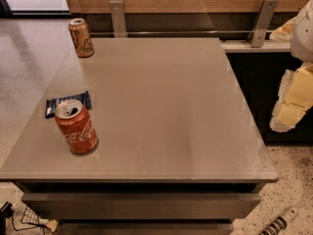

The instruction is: Move coke can near orange can

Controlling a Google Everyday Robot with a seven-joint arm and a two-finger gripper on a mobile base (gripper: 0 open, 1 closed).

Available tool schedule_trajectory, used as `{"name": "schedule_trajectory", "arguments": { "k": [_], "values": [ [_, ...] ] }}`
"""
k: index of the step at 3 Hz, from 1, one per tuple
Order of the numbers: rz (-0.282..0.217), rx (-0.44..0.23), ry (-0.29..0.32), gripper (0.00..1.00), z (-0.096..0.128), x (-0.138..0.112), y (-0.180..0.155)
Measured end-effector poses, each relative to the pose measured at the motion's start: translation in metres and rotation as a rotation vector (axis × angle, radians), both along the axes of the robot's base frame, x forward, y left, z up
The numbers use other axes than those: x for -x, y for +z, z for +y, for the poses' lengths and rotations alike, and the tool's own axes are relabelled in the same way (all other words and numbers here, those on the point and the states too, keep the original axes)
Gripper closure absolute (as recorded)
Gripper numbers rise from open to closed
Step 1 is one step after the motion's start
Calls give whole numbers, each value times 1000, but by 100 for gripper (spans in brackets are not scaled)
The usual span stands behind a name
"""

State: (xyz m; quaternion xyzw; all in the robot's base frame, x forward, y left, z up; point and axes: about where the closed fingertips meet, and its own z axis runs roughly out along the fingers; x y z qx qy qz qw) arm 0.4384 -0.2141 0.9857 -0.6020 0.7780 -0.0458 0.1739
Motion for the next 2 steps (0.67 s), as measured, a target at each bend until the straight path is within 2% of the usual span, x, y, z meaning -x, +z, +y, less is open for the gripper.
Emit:
{"name": "schedule_trajectory", "arguments": {
  "k": [1,2],
  "values": [
    [0,0,0,0,0,0,0],
    [-48,-102,25,0,30,-11,-12]
  ]
}}
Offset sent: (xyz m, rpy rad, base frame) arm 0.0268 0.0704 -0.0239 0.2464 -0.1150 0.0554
